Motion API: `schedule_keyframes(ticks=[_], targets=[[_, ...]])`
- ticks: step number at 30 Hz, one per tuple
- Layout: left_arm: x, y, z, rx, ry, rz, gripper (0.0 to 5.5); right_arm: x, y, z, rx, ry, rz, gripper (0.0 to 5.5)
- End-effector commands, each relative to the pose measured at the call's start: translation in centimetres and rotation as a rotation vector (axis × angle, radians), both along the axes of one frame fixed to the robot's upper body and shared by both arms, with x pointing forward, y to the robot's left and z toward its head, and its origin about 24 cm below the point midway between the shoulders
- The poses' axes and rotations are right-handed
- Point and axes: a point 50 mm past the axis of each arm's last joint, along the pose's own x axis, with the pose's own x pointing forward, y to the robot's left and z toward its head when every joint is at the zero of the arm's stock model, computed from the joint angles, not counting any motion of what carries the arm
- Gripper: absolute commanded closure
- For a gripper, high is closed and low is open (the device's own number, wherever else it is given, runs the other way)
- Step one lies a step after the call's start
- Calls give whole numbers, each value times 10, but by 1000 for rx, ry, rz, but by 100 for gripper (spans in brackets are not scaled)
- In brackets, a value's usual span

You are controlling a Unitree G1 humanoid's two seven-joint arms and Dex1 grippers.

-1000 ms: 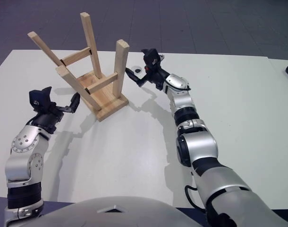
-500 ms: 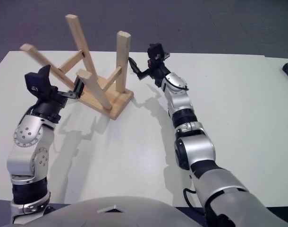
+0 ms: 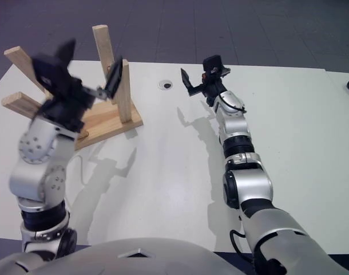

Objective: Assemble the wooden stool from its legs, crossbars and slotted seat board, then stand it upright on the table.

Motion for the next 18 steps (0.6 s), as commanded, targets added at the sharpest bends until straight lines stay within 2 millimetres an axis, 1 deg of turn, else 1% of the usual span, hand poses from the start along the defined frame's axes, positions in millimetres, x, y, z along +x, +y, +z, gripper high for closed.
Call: schedule_keyframes(ticks=[1,2,3,4,5,6,7,8,9,10,11,12,14,15,18], targets=[[-12,58,52,-56,-165,234,10,6,-15,-6,-79,76,-74,11],[-12,90,53,-79,-149,385,10,7,-14,-7,-91,80,-72,11],[-13,121,43,-56,-99,547,10,7,-11,-6,-92,75,-59,11],[-15,145,31,-32,-38,677,10,7,-9,-7,-91,72,-58,11],[-17,168,12,13,44,819,10,8,-5,-7,-91,74,-51,11],[-19,185,-8,37,119,911,10,9,0,-7,-91,76,-35,11],[-18,201,-36,58,233,990,10,10,7,-9,-98,80,-24,11],[-15,208,-63,100,338,1010,10,10,15,-10,-104,85,-9,11],[-7,209,-92,175,444,1031,10,11,23,-12,-105,97,4,11],[4,203,-116,205,529,979,10,11,31,-15,-112,107,19,11],[15,193,-132,222,559,935,10,11,38,-17,-113,119,39,11],[31,179,-146,235,593,858,10,11,46,-18,-121,128,60,11],[61,149,-163,246,602,744,10,10,66,-19,-140,132,125,11],[73,138,-168,247,601,703,10,9,76,-18,-152,126,156,11],[96,121,-174,249,585,654,10,4,103,-16,-153,113,259,11]])
